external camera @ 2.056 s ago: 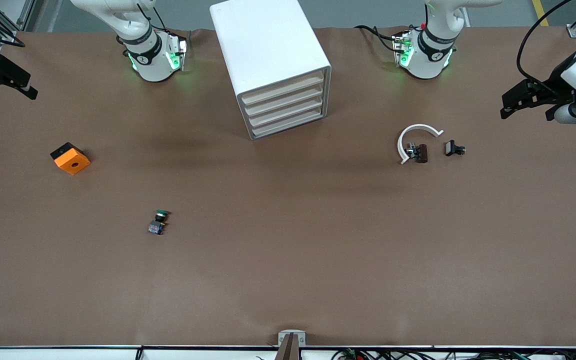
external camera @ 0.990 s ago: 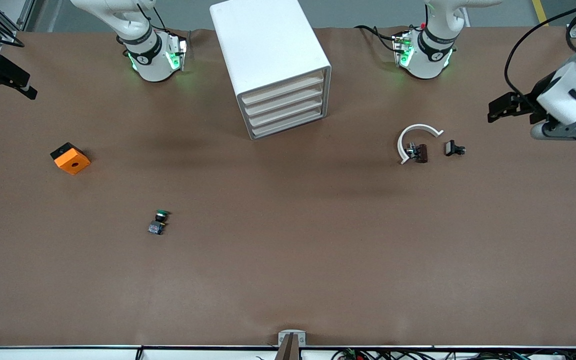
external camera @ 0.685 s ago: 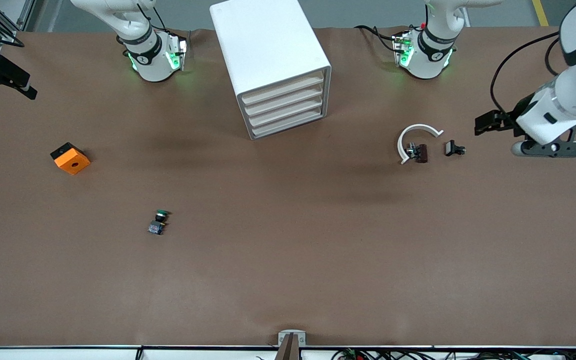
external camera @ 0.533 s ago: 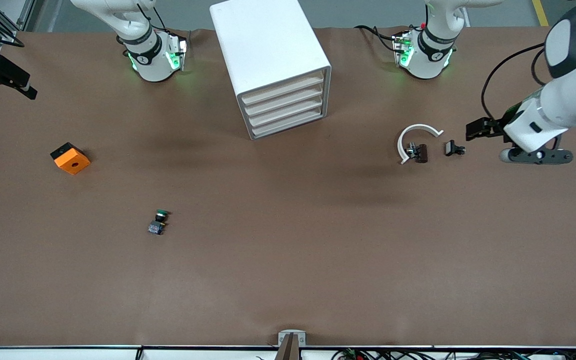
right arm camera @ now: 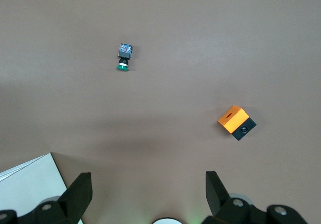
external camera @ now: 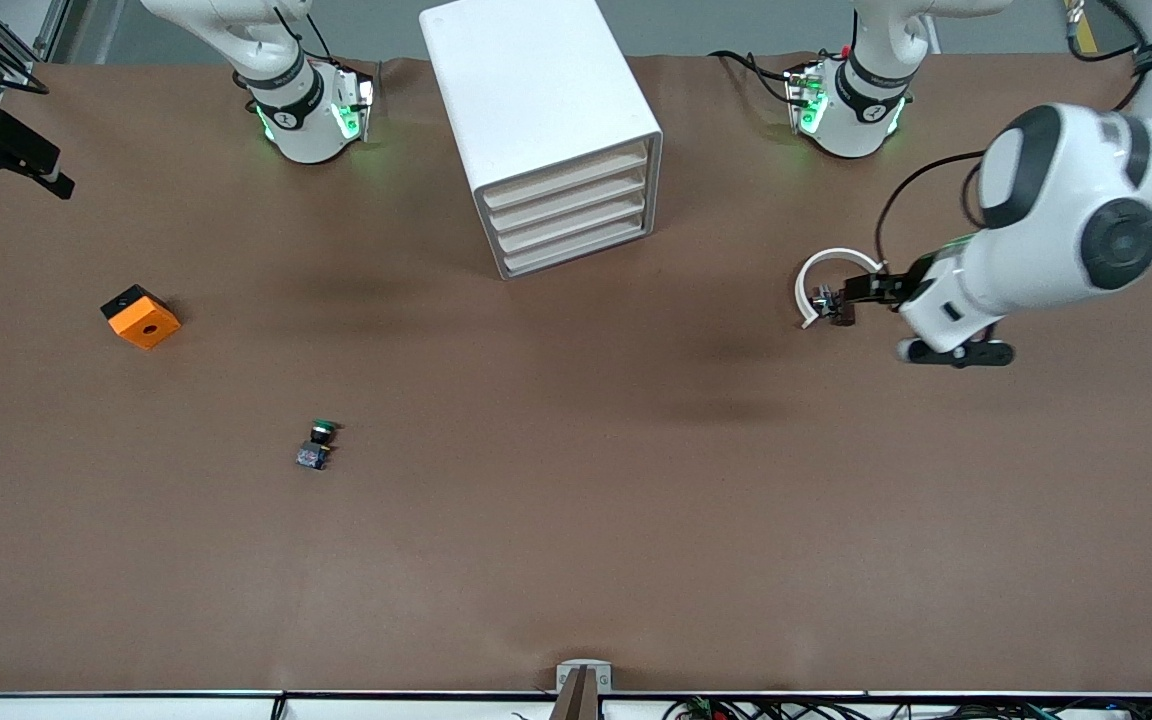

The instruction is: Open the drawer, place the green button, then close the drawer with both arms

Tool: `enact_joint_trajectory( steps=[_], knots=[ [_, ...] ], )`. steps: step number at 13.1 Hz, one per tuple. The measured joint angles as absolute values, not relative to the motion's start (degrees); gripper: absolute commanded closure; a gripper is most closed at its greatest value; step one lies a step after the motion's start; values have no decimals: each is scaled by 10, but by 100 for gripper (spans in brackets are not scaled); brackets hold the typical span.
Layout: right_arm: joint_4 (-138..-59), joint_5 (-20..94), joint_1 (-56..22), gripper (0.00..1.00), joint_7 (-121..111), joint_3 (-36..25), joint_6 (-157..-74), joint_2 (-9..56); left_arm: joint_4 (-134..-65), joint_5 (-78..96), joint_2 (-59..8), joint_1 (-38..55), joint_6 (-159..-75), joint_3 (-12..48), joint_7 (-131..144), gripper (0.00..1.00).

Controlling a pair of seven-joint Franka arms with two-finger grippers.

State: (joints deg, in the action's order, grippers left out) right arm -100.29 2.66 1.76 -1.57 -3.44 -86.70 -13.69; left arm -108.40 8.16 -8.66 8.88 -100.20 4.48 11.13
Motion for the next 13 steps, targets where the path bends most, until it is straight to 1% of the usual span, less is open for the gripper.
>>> enact_joint_trajectory(
  steps=[3,6,9,11,13],
  knots=[
    [-1003,27,18,0,-16,-35,-867,-137,-1084,82,-130,131,-1039,65,201,0],
    [-1003,27,18,0,-16,-35,-867,-137,-1084,83,-160,135,-1052,118,317,0],
    [-1003,27,18,0,-16,-37,-867,-137,-1075,136,-180,138,-1052,169,471,0],
    [-1003,27,18,0,-16,-37,-867,-137,-1059,168,-196,140,-1048,184,548,0],
    [-1003,27,18,0,-16,-37,-867,-137,-1039,194,-217,142,-1015,188,606,0]
  ],
)
